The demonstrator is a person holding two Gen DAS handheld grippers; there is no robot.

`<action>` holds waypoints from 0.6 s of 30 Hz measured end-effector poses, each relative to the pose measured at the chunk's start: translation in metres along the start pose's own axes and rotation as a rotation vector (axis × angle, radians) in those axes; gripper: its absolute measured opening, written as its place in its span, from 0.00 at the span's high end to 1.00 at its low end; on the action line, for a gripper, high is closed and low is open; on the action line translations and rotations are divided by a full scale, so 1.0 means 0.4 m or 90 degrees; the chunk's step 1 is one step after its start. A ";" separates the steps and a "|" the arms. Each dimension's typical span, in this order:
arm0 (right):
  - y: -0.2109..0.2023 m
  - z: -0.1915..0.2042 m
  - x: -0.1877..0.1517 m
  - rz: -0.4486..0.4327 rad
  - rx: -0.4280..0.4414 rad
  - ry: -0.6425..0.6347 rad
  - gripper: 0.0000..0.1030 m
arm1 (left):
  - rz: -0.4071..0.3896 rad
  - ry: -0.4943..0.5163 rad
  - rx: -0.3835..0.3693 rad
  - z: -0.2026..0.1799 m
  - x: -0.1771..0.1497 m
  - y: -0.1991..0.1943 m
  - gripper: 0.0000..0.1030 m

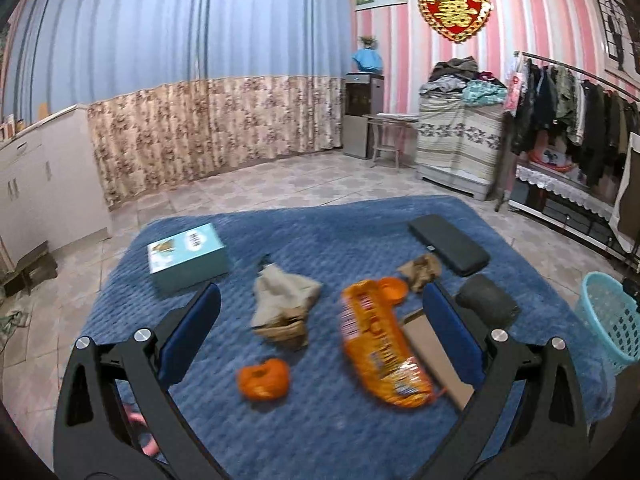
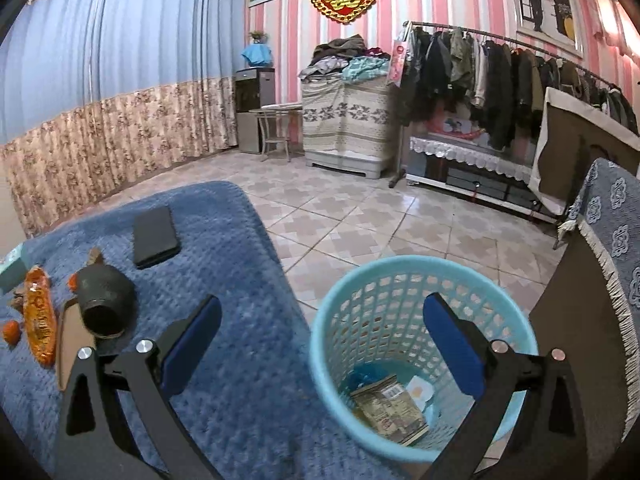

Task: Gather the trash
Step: 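Move both tools back over the bed toward the remaining items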

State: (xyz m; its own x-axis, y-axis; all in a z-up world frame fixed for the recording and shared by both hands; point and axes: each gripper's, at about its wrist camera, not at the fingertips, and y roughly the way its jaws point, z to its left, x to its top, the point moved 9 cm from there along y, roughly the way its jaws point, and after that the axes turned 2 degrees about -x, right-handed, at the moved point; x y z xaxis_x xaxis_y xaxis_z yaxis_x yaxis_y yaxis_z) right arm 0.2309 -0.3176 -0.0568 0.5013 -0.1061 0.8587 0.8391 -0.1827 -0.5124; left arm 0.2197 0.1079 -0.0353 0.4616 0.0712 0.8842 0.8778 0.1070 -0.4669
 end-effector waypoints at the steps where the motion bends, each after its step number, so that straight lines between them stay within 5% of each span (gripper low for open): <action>1: -0.004 0.008 0.000 -0.001 0.005 -0.001 0.04 | 0.003 -0.005 0.005 0.018 -0.006 0.000 0.05; 18: -0.025 0.215 -0.039 0.018 0.075 -0.092 0.04 | 0.066 -0.038 0.031 0.177 -0.148 0.035 0.05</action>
State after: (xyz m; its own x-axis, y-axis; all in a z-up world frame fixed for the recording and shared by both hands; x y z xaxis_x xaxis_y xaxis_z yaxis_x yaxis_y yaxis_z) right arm 0.2330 -0.2300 -0.0654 0.5431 0.0342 0.8390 0.8389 -0.0649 -0.5404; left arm 0.1957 0.1755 -0.0951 0.5394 0.1434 0.8297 0.8182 0.1436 -0.5567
